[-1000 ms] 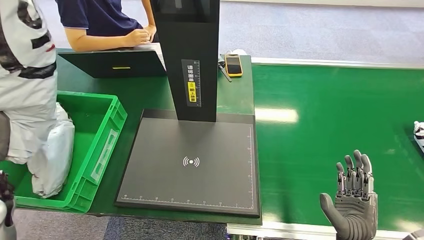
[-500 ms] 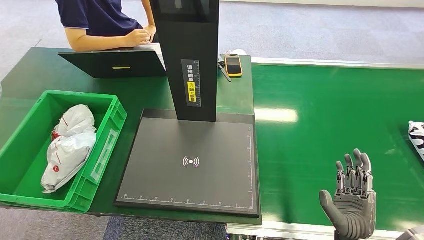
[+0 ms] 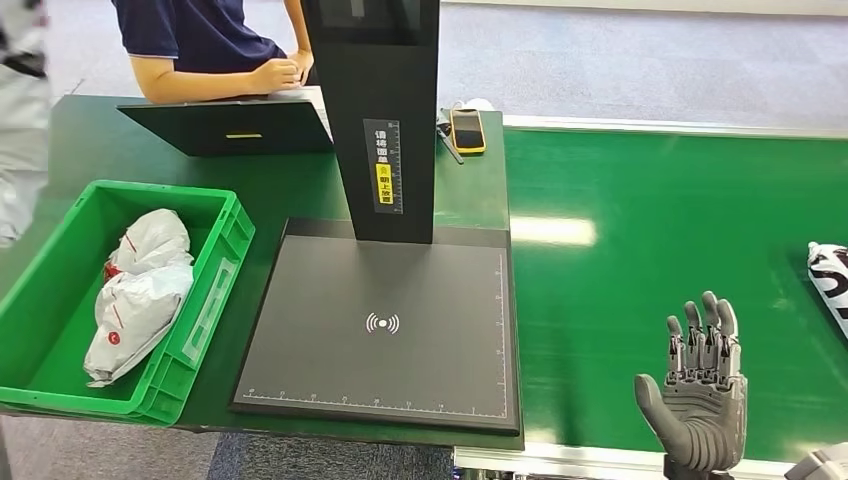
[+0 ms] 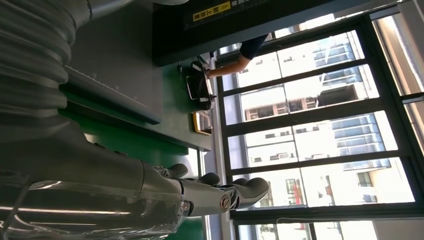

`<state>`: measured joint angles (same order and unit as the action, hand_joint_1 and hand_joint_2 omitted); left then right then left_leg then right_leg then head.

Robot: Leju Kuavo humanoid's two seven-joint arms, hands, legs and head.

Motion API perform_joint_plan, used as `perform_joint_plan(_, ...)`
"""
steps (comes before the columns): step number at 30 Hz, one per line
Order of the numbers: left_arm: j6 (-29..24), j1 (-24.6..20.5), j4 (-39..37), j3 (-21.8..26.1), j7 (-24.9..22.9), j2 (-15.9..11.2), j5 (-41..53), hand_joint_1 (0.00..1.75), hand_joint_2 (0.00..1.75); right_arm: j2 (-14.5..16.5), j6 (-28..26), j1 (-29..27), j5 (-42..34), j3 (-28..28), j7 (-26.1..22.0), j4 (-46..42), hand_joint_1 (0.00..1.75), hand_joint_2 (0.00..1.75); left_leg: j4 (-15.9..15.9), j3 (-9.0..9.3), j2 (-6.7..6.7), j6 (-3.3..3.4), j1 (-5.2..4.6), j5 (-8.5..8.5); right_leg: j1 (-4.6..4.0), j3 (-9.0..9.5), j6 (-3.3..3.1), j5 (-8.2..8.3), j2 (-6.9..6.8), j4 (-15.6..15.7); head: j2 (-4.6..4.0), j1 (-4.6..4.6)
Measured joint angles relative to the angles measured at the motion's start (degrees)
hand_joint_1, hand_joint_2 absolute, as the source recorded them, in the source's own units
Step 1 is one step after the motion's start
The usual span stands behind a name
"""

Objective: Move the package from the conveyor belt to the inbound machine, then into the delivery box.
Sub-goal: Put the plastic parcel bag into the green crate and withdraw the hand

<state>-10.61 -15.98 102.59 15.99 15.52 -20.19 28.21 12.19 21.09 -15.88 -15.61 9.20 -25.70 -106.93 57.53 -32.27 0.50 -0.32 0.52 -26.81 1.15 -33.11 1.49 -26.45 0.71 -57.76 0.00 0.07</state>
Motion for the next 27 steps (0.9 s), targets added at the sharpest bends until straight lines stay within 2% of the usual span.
perform_joint_plan(5,-2.31,3.75,-7.38,-4.63,1.39,0.82,2.54,1.75,1.75,-0.02,-0.1,0.28,0.05,-0.19,0.2,0.54,0.0,1.75,0.0,-0.01,-0.09,-0.01,0.0,-0.01,0.0,-0.04,-0.01,0.01,0.11,0.0,0.0,0.0)
perform_joint_plan(11,-3.7,9.32,-9.74,-8.14,2.27,3.0,4.34,1.75,1.75,-0.02,-0.3,0.3,0.47,-0.17,0.44,0.58,0.0,1.75,0.01,-0.07,-0.09,-0.02,0.0,-0.09,0.0,-0.08,-0.01,-0.02,0.11,0.03,0.0,0.01)
perform_joint_plan(20,-4.05,11.07,-10.26,-9.38,1.81,4.5,5.08,1.75,1.75,-0.01,-0.33,0.29,0.57,-0.17,0.63,0.58,0.0,1.75,0.0,-0.02,-0.08,-0.03,0.0,-0.09,-0.02,-0.02,-0.01,-0.02,0.1,0.03,0.0,0.01)
perform_joint_plan(25,-6.26,15.24,-9.33,-9.42,2.45,5.92,5.5,1.75,1.75,0.01,-0.33,0.09,0.69,-0.17,0.69,0.58,0.0,1.75,0.0,-0.01,-0.1,-0.05,0.0,-0.11,-0.02,-0.03,-0.02,-0.03,0.15,0.03,0.0,0.01)
perform_joint_plan(26,-6.85,16.41,-8.77,-9.25,2.77,6.1,5.0,1.64,1.75,0.01,-0.33,0.04,0.7,-0.17,0.69,0.58,0.0,1.75,0.0,-0.02,-0.1,-0.05,0.0,-0.12,-0.02,-0.03,-0.03,-0.04,0.15,0.03,0.0,0.0)
perform_joint_plan(27,-7.27,17.51,-8.14,-8.95,3.07,6.24,4.34,1.26,1.75,0.01,-0.33,0.01,0.73,-0.17,0.69,0.58,0.0,1.75,0.0,-0.03,-0.1,-0.05,0.0,-0.13,-0.02,-0.03,-0.04,-0.05,0.15,0.03,0.0,0.01)
